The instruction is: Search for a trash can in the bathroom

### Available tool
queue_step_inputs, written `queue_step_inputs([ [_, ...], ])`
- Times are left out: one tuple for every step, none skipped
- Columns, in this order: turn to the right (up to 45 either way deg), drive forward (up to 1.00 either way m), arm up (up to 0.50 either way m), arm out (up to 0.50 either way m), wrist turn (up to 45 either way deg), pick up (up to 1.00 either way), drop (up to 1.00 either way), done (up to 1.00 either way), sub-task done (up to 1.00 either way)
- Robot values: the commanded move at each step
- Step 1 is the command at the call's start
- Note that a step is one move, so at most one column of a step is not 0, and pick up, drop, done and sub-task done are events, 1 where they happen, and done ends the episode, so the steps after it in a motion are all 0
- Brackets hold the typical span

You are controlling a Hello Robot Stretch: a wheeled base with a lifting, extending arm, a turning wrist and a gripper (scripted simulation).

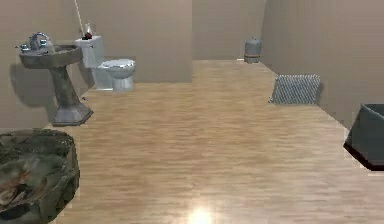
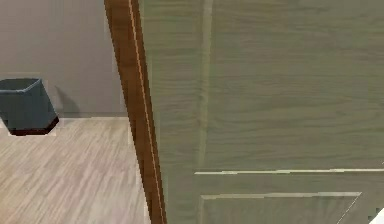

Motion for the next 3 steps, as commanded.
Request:
queue_step_inputs([
  [0.0, 0.15, 0.0, 0.0, 0.0, 0.0, 0.0, 0.0, 0.0],
  [45.0, 0.0, 0.0, 0.0, 0.0, 0.0, 0.0, 0.0, 0.0],
  [3.0, 0.0, 0.0, 0.0, 0.0, 0.0, 0.0, 0.0, 0.0],
])
